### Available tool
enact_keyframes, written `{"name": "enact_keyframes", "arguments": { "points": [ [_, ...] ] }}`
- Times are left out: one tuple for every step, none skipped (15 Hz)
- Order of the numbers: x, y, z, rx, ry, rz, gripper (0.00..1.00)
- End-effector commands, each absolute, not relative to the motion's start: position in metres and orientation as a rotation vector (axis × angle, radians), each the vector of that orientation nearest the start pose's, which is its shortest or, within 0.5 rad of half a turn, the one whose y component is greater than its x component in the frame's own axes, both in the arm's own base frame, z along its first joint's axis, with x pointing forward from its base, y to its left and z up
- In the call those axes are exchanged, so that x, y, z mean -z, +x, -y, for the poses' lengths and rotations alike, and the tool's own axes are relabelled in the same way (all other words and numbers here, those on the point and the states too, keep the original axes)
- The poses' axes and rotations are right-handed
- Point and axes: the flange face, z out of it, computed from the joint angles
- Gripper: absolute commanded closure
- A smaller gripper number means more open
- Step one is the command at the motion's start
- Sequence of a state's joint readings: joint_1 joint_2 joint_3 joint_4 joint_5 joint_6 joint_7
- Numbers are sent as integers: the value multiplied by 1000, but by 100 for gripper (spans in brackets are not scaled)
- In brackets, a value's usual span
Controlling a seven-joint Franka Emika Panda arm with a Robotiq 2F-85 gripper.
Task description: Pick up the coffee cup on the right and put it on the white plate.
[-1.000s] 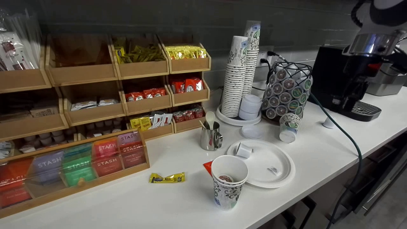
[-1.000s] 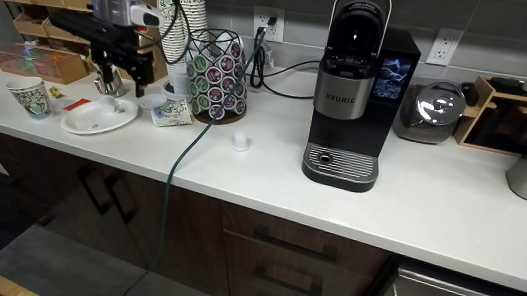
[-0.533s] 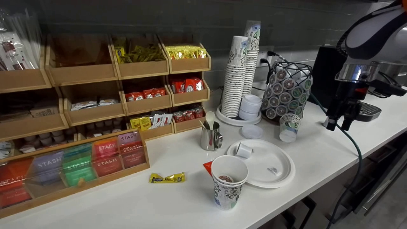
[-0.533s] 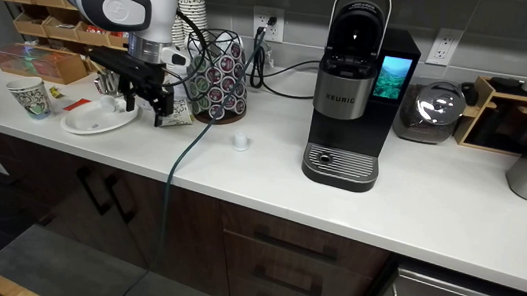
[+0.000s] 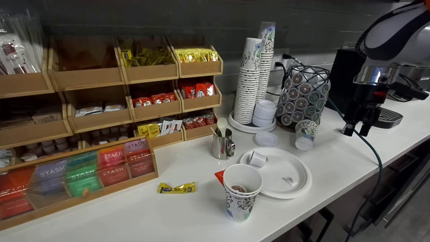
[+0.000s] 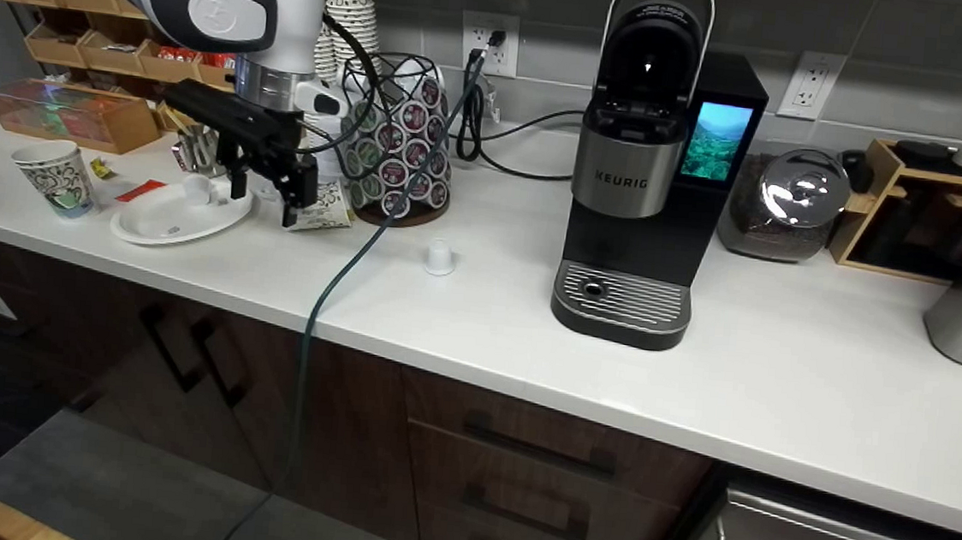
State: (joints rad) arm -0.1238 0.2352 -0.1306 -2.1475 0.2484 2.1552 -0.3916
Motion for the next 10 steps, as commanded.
{"name": "enact_keyframes", "arguments": {
  "points": [
    [-272, 544, 139, -179, -2869, -41, 0],
    [-271, 551, 141, -165, -2853, -34, 0],
    [-269, 558, 143, -145, -2848, -43, 0],
    [-267, 565, 144, -135, -2830, -46, 0],
    [-265, 571, 144, -129, -2826, -56, 0],
    [-262, 576, 143, -124, -2814, -58, 0],
    [-259, 582, 140, -98, -2806, -65, 0],
    [-256, 588, 138, -75, -2798, -83, 0],
    [-253, 593, 133, -50, -2788, -105, 0],
    [-250, 598, 128, -20, -2783, -119, 0]
  ]
}}
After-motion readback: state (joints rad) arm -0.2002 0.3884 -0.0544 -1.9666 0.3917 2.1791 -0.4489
